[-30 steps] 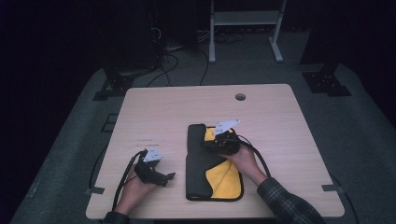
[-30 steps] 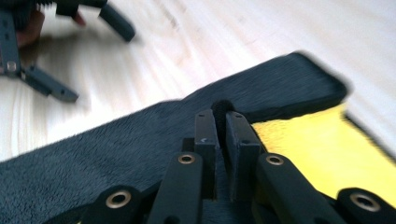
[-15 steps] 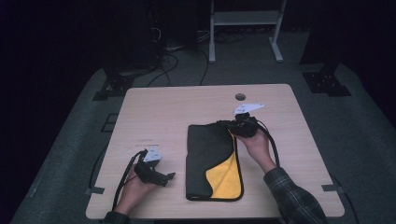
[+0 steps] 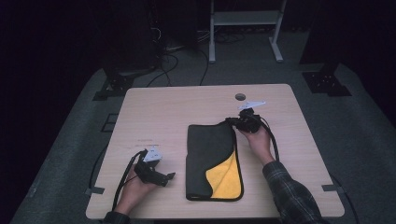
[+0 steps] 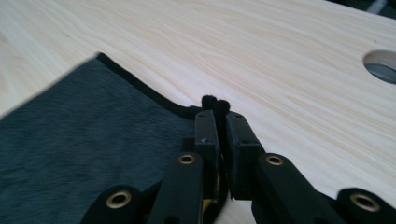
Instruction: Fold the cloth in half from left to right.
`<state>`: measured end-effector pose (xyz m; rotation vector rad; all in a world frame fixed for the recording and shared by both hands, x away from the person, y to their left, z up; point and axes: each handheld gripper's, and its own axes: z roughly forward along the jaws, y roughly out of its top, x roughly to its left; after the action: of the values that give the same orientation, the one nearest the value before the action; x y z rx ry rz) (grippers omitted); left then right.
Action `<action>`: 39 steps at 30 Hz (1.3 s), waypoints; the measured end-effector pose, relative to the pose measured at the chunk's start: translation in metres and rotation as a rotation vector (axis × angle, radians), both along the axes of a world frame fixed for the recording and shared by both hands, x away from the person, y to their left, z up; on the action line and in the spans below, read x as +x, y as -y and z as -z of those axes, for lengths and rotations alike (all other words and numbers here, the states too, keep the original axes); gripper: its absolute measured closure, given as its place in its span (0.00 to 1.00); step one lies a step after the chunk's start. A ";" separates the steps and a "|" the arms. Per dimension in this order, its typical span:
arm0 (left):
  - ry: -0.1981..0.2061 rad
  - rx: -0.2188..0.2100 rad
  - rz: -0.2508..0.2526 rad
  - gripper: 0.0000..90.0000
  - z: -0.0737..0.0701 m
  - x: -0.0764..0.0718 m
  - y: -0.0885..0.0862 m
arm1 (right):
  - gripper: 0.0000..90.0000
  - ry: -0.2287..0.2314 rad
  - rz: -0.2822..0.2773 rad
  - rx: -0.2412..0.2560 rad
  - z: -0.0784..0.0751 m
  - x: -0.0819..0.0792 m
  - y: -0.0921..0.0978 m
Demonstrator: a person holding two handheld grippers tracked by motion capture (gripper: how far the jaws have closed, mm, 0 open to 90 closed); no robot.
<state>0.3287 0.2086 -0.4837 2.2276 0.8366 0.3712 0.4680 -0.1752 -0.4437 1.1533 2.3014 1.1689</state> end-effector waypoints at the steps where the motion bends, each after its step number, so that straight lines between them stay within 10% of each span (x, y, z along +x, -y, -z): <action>1: 0.000 0.000 0.000 0.00 0.000 0.000 0.000 | 0.93 -0.006 0.008 -0.007 0.002 0.002 0.001; 11: 0.000 0.000 0.000 0.00 0.000 0.000 0.000 | 0.86 -0.052 0.067 -0.052 0.028 0.012 0.011; 19: 0.000 0.000 0.000 0.00 0.000 0.000 0.000 | 0.71 -0.031 0.080 -0.005 0.018 0.000 0.031; 39: -0.002 0.003 0.001 0.00 0.000 0.000 0.000 | 0.63 0.013 -0.229 0.045 -0.013 -0.091 -0.001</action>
<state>0.3287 0.2087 -0.4835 2.2309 0.8370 0.3698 0.3771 -0.1746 -0.4306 0.9108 2.4589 1.3095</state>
